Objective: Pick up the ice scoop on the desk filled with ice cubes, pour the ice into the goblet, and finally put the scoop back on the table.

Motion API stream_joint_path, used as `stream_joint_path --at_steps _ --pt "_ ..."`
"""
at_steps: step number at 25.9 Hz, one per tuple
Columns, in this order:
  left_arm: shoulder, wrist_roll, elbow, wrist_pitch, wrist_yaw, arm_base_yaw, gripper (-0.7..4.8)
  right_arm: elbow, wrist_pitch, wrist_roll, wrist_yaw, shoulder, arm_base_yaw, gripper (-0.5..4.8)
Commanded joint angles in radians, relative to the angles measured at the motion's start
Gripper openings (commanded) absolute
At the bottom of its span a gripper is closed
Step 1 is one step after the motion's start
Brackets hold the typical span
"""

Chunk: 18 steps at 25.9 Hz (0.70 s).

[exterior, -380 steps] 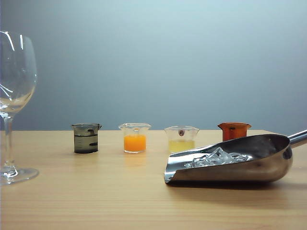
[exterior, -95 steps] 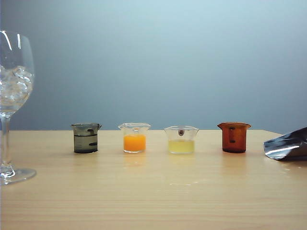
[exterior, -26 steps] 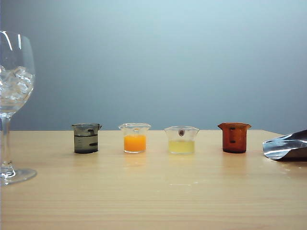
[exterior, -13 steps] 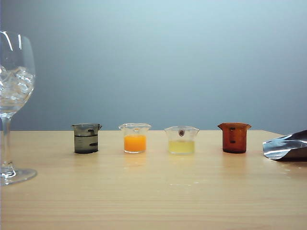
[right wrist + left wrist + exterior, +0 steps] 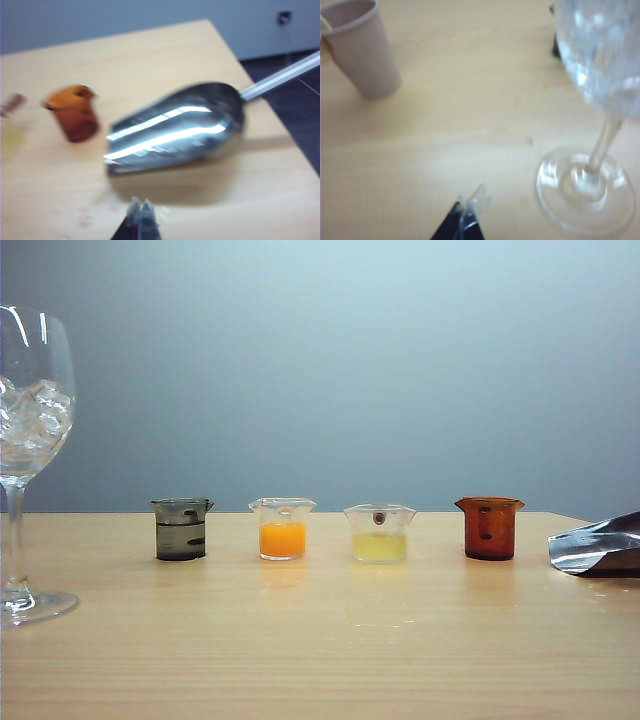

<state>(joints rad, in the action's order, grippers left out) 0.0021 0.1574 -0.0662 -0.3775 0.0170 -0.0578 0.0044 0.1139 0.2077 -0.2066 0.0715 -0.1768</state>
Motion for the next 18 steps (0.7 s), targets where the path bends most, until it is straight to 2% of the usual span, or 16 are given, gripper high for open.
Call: stream_joint_path --at_steps 1,8,15,18 --pt "0.000 -0.001 0.055 0.221 -0.007 0.001 -0.03 -0.003 0.046 -0.002 0.003 -0.050 0.042 0.00" --pt "0.000 0.000 0.057 0.228 -0.014 0.000 -0.03 -0.003 0.015 -0.002 0.001 -0.070 0.123 0.00" --pt "0.000 0.000 0.057 0.228 -0.014 0.000 -0.03 -0.003 0.016 -0.002 0.000 -0.070 0.124 0.00" --pt "0.000 0.000 0.057 0.228 -0.014 0.000 -0.03 -0.003 0.016 -0.002 0.035 -0.070 0.123 0.00"
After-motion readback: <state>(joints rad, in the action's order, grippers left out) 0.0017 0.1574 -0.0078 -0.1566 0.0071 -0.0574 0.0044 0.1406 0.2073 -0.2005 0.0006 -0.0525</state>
